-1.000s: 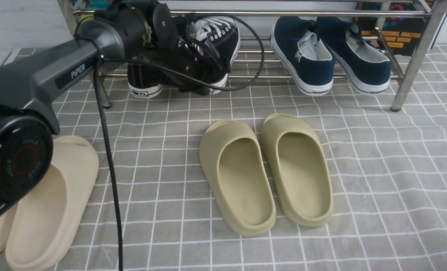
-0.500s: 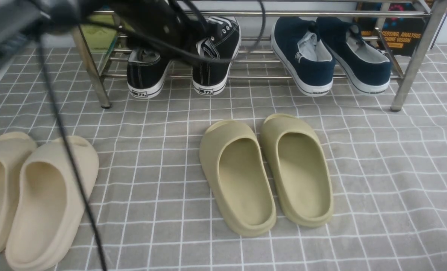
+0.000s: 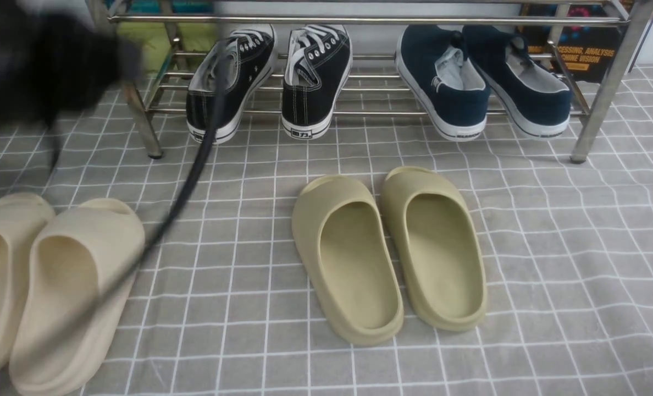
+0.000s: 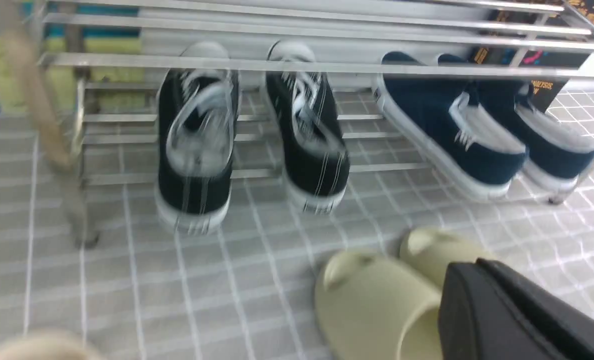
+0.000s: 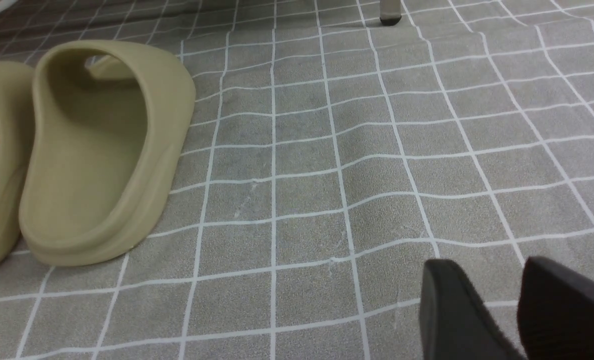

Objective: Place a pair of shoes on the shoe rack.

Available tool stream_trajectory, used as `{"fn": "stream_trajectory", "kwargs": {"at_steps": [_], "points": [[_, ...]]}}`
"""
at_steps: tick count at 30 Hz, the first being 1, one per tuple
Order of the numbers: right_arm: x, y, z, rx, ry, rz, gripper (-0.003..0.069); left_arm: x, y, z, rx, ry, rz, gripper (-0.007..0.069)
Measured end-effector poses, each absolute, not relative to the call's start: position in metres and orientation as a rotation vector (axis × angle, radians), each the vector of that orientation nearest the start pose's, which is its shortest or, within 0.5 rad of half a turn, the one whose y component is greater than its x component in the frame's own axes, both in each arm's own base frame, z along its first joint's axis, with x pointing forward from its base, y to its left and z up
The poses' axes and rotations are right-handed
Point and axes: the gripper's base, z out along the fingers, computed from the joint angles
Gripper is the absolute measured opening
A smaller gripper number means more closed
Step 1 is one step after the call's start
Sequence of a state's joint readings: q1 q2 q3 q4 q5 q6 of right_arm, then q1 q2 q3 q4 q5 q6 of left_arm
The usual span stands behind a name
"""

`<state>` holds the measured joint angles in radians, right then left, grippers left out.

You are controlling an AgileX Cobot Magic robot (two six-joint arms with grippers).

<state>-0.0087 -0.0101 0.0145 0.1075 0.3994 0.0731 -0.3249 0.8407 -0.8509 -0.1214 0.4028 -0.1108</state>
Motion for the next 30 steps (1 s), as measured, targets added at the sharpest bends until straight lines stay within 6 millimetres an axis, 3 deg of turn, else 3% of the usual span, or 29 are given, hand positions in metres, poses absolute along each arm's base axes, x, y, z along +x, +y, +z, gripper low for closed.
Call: {"fn": "stream_trajectory", "kwargs": {"at_steps": [1, 3, 4, 7, 8, 14, 19, 30], "points": [[0.052, 0.003, 0.173, 0.142, 1.882, 0.151, 0.0239, 0.147, -0.054, 0.363, 0.124, 1.868, -0.423, -0.0013], [0.052, 0.003, 0.173, 0.142, 1.882, 0.151, 0.0239, 0.136, -0.050, 0.349, 0.118, 1.864, -0.427, -0.0013], [0.052, 0.003, 0.173, 0.142, 1.882, 0.151, 0.0239, 0.122, -0.045, 0.327, 0.109, 1.864, -0.433, -0.0013], [0.052, 0.003, 0.173, 0.142, 1.882, 0.151, 0.0239, 0.104, -0.039, 0.301, 0.102, 1.843, -0.436, -0.0013], [0.052, 0.003, 0.173, 0.142, 1.882, 0.151, 0.0239, 0.092, -0.034, 0.283, 0.096, 1.815, -0.438, -0.0013], [0.052, 0.003, 0.173, 0.142, 1.882, 0.151, 0.0239, 0.063, -0.024, 0.240, 0.074, 1.706, -0.466, -0.0013], [0.052, 0.003, 0.173, 0.142, 1.882, 0.151, 0.0239, 0.049, -0.020, 0.221, 0.074, 1.634, -0.480, -0.0013], [0.052, 0.003, 0.173, 0.142, 1.882, 0.151, 0.0239, 0.049, -0.018, 0.197, 0.116, 1.766, -0.390, -0.0013]]}}
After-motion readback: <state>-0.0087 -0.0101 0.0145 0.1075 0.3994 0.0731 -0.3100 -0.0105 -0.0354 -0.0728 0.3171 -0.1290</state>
